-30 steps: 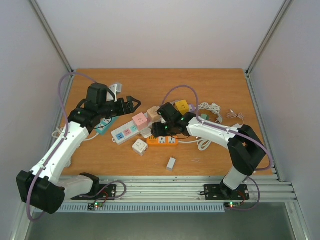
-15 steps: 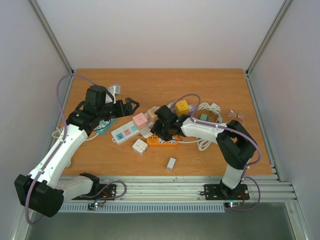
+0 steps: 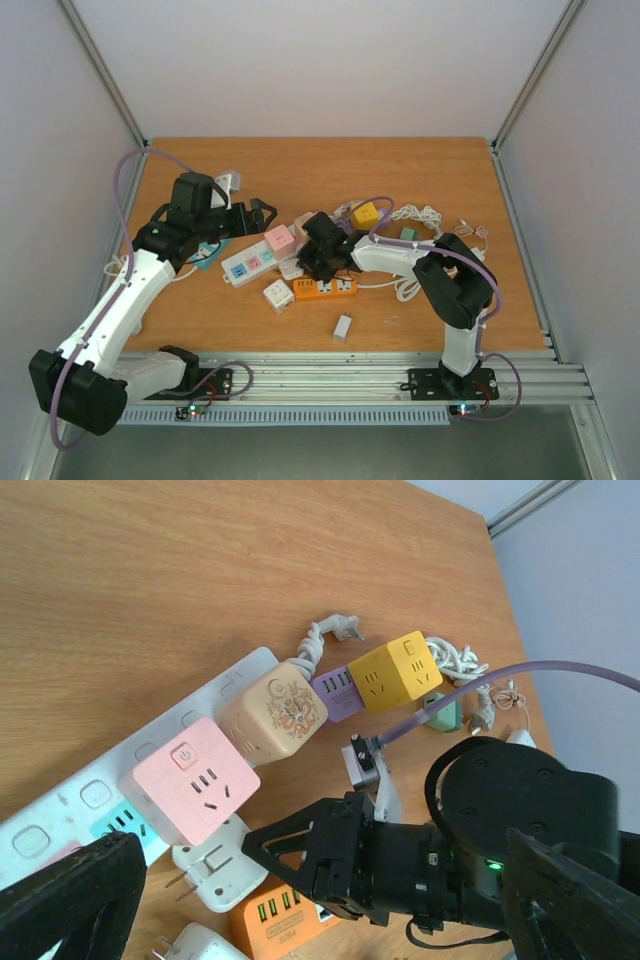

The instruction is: Insert the plug

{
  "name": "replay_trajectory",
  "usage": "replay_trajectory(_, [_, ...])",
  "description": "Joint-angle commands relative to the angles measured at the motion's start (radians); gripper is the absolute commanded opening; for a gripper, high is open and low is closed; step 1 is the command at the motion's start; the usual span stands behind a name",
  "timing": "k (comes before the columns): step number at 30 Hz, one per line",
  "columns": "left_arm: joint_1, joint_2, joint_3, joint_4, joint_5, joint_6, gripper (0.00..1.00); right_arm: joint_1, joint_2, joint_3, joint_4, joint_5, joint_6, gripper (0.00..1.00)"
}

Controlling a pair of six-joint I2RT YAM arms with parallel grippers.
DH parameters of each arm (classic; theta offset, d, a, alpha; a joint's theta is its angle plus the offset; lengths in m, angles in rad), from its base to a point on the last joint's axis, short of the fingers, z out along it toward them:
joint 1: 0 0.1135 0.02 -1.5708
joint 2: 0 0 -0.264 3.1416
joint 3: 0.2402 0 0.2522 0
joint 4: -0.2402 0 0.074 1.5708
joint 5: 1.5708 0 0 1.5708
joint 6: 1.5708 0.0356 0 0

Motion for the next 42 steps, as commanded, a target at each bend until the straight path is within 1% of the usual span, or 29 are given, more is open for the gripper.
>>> replay_trajectory(1, [0.002,-0.034,-0.003,0.006,-0.018,0.023,0.96,0.011,-0.007,-0.015,0.027,0.013,0.048,0.19])
replay_trajectory(3, [0.002,-0.035,-0.003,0.007,-0.017,0.02,0.97,0.011,-0.026,-0.036,0.066,0.027,0.042,0.13])
replay_trajectory(5, [0.003,-0.035,-0.002,0.007,-0.015,0.019,0.96,0.012,-0.041,-0.042,0.085,0.034,0.023,0.11])
replay_trajectory(10, [0.003,-0.035,-0.001,0.003,-0.016,0.018,0.96,0.01,-0.061,-0.029,0.081,0.052,-0.037,0.11])
replay_trajectory(15, [0.002,-0.038,-0.006,0.0,-0.015,0.02,0.97,0.009,-0.096,-0.054,0.108,0.063,-0.07,0.11])
replay_trajectory(22, [0.003,-0.036,-0.012,-0.004,-0.002,0.022,0.97,0.001,-0.209,-0.075,0.129,0.087,-0.219,0.13])
replay_trajectory(27, [0.003,-0.027,-0.026,-0.005,0.013,0.021,0.98,-0.033,-0.279,-0.086,0.097,0.06,-0.311,0.14])
replay_trajectory(29, [0.003,-0.021,-0.035,0.001,0.024,0.014,0.98,-0.055,-0.303,-0.094,0.083,0.035,-0.338,0.14])
replay_trajectory(32, [0.003,-0.013,-0.054,0.021,0.051,0.005,0.98,-0.098,-0.333,-0.108,0.086,-0.045,-0.388,0.14])
replay_trajectory(38, [-0.002,0.012,-0.063,0.031,0.145,-0.002,0.99,-0.219,-0.412,-0.105,0.071,-0.238,-0.604,0.14])
replay_trajectory(42, [-0.011,0.028,-0.069,0.085,0.232,-0.043,0.99,-0.282,-0.465,-0.059,0.009,-0.335,-0.727,0.15])
